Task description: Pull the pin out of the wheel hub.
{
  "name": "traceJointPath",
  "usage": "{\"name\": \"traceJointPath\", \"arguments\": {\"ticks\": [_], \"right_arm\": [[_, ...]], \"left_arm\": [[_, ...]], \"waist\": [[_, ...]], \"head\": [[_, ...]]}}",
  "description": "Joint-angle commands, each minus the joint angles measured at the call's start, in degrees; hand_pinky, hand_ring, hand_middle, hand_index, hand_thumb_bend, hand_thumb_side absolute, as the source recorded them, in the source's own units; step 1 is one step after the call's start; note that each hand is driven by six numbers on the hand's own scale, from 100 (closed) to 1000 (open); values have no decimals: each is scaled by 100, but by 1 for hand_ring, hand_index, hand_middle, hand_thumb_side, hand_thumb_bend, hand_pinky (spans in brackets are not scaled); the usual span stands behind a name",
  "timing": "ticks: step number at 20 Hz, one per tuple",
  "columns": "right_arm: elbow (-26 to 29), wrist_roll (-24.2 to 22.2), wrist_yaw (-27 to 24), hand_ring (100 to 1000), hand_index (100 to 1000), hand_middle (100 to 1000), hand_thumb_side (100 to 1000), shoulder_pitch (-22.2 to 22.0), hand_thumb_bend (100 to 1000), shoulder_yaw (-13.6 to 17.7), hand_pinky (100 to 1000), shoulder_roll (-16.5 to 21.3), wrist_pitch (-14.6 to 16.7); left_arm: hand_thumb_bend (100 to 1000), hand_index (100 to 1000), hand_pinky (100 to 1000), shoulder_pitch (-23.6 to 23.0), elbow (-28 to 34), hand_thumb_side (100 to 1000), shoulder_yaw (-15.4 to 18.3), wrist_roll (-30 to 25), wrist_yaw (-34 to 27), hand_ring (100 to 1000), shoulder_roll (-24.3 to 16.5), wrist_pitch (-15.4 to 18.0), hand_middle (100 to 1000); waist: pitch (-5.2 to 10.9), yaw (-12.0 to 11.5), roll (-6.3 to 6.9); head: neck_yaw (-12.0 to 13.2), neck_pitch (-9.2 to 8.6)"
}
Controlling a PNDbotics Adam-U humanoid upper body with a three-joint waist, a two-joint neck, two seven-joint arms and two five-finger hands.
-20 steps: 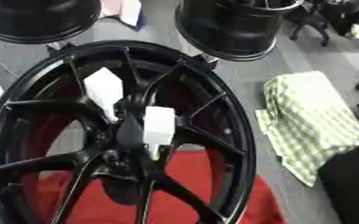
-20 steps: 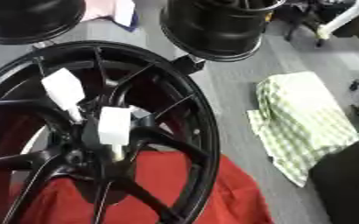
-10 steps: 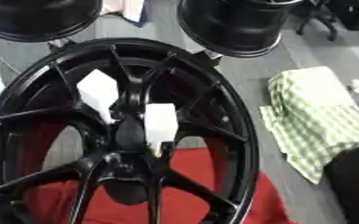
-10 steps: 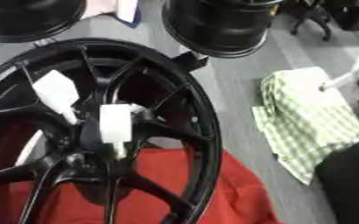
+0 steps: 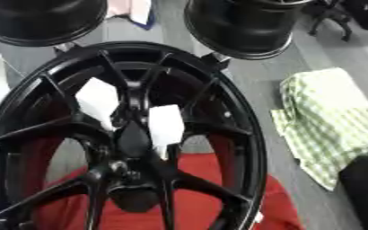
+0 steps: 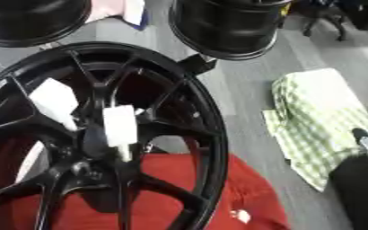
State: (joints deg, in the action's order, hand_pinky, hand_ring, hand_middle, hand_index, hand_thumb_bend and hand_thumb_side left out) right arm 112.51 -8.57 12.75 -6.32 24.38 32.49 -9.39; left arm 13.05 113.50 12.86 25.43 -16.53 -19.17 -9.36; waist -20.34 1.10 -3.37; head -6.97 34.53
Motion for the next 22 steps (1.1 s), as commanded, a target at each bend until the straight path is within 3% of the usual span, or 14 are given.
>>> {"name": "traceJointPath", "arguments": {"ticks": [1, 3, 8, 9, 14, 15, 18, 22], "right_arm": [[201, 281, -278, 791, 757, 627, 155, 135, 100, 63, 861, 41, 199], [206, 468, -465, 762, 724, 589, 193, 265, 100, -2, 854, -20, 383], [208, 946, -943, 762, 724, 589, 193, 244, 100, -177, 854, -81, 859], [208, 1038, -1035, 738, 699, 558, 260, 278, 100, -246, 861, -134, 952], [208, 1485, -1482, 732, 694, 551, 152, 594, 160, -890, 859, -550, 1398], [208, 1563, -1564, 730, 693, 549, 167, 598, 169, -986, 858, -569, 1481], [208, 1679, -1816, 724, 688, 543, 160, 578, 172, -1099, 854, -580, 1712], [208, 1626, -2157, 721, 686, 541, 180, 587, 171, -1072, 852, -554, 1779]], "left_arm": [[100, 664, 761, 55, 109, 792, -18, -38, -4, 522, -66, 7, 566], [100, 664, 761, 57, 109, 792, -23, -46, -3, 522, -61, 6, 566], [100, 664, 761, 66, 109, 792, -28, -54, -3, 522, -59, 11, 566], [100, 663, 761, 77, 109, 791, -48, -69, -9, 523, -43, 9, 566], [100, 664, 762, 119, 109, 789, -72, -111, -7, 523, -36, 20, 566], [100, 664, 762, 122, 109, 789, -70, -112, -4, 524, -39, 23, 566], [100, 664, 762, 124, 109, 790, -71, -117, 1, 524, -37, 27, 567], [100, 664, 763, 124, 109, 790, -74, -123, 3, 525, -36, 26, 567]], "waist": [[91, -6, 23], [88, -13, 38], [78, -25, 49], [82, -67, 72], [43, -120, 95], [39, -122, 96], [26, -127, 95], [15, -124, 93]], "head": [[-20, -107], [-25, -121], [-33, -138], [-63, -155], [-62, -226], [-58, -231], [-51, -242], [-56, -237]]}}
